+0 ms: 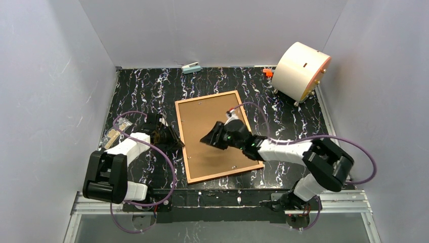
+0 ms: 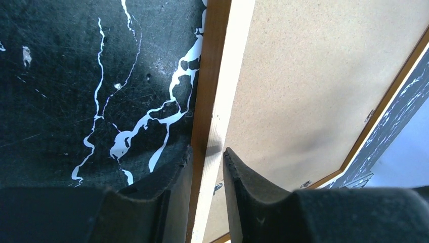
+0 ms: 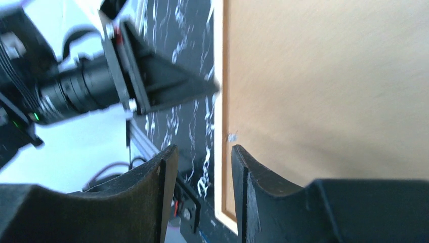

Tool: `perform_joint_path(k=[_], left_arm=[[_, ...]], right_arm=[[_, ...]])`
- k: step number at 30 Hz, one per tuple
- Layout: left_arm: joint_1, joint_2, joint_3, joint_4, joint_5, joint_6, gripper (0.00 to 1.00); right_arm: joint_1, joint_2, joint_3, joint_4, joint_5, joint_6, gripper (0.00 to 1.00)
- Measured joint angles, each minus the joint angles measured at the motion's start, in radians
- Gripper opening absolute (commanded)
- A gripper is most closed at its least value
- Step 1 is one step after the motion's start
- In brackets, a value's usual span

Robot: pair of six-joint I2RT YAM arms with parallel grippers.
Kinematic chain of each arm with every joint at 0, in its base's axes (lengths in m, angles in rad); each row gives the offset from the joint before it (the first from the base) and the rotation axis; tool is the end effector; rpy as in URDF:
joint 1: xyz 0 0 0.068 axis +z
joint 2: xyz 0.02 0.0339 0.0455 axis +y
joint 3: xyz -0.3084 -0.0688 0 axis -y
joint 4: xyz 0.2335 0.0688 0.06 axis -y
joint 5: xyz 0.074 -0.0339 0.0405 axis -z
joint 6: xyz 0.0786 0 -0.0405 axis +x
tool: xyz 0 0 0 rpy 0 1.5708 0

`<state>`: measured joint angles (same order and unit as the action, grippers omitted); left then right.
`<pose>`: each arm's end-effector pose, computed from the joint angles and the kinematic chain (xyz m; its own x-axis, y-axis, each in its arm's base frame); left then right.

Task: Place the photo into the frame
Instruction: Install the photo frame at the center of the board.

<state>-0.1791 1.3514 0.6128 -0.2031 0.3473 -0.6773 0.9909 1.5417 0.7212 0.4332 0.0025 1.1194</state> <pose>0.2441 -0.0714 0.1821 -0.8485 -0.4452 -0.2861 -0.2145 0.7835 -0.5832 0.1949 0.2972 0.2342 -0.8419 0.3570 -0.4048 -0.1781 0.5242 0.8328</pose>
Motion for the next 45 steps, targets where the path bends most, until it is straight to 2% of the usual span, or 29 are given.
perform_joint_path(k=[4,8,15,26,45], left_arm=[[0.000,0.002,0.002,-0.007,-0.006,0.004,0.31],[0.000,0.004,0.002,-0.008,-0.010,0.006,0.31],[0.000,0.022,0.002,-0.010,-0.010,0.012,0.31],[0.000,0.031,0.007,-0.003,-0.002,0.013,0.24],[0.000,0.035,0.007,0.001,0.004,0.011,0.20]], right_arm=[[-0.144,-0.067,0.000,-0.081,0.015,-0.032,0.52],[-0.289,-0.058,0.029,-0.152,0.005,-0.076,0.52],[-0.399,0.170,0.273,-0.182,-0.093,-0.130,0.52],[-0.407,0.509,0.533,-0.129,-0.222,-0.114,0.45],[-0.378,0.790,0.819,-0.029,-0.236,-0.114,0.43]])
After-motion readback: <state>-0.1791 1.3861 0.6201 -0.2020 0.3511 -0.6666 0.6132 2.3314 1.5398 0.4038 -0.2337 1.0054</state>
